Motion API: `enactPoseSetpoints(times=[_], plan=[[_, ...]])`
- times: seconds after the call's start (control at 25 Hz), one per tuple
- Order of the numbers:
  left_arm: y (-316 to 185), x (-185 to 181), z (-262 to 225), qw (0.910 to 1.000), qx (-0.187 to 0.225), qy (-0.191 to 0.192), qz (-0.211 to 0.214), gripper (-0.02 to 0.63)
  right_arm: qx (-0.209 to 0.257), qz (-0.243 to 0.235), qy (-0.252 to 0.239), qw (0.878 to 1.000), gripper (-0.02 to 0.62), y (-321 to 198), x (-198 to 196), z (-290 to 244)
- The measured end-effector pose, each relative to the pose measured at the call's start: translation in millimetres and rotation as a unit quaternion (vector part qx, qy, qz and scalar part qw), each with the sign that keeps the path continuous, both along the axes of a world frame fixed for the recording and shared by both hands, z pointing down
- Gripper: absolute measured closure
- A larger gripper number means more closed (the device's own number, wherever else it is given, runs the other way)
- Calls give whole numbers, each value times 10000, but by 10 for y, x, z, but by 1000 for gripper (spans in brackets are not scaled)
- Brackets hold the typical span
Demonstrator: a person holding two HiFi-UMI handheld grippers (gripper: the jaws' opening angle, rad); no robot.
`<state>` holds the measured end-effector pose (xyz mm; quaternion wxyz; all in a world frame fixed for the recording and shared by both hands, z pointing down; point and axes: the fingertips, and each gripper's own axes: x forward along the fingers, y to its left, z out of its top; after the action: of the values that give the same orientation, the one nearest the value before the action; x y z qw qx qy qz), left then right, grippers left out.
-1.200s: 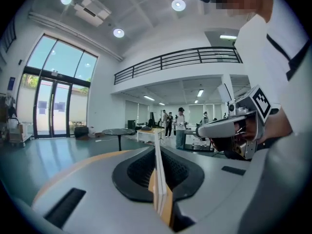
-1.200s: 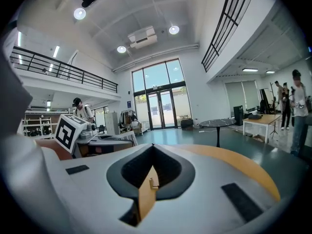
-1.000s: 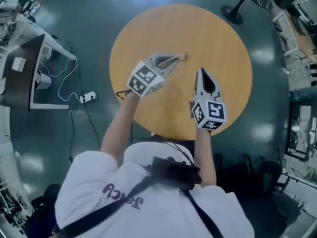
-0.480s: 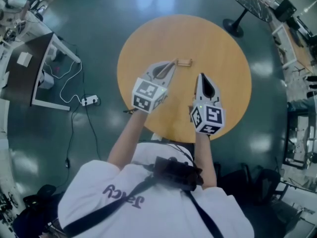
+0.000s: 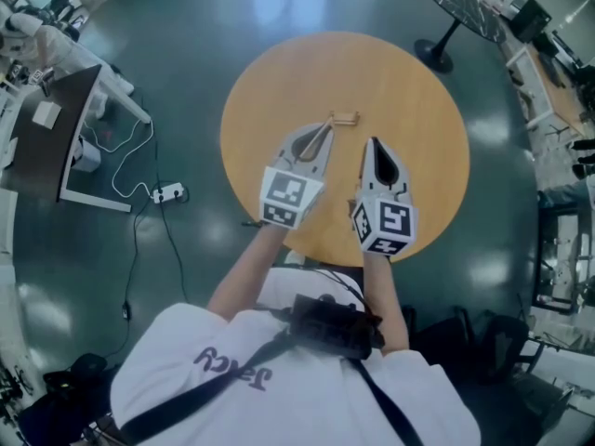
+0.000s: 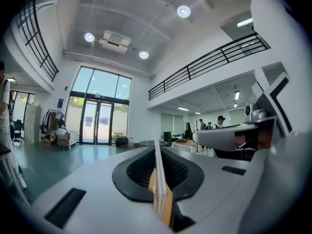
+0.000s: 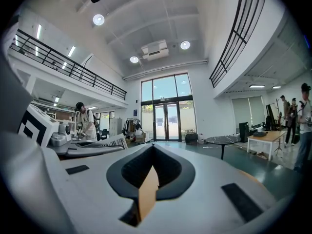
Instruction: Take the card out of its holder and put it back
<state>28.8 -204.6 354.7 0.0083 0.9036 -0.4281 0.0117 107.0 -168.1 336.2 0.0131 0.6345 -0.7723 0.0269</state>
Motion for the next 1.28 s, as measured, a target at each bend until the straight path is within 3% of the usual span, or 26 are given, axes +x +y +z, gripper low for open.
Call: enactPoseSetpoints(times=[0.52,1.28], plan=[[175,145,-105,9988,187,156,433,578,202,-211,-21,9996,574,111,-206,-76],[60,83,36,9986,-62,303,427,578,59,-212,-59,9997,574,27,-171,-2]])
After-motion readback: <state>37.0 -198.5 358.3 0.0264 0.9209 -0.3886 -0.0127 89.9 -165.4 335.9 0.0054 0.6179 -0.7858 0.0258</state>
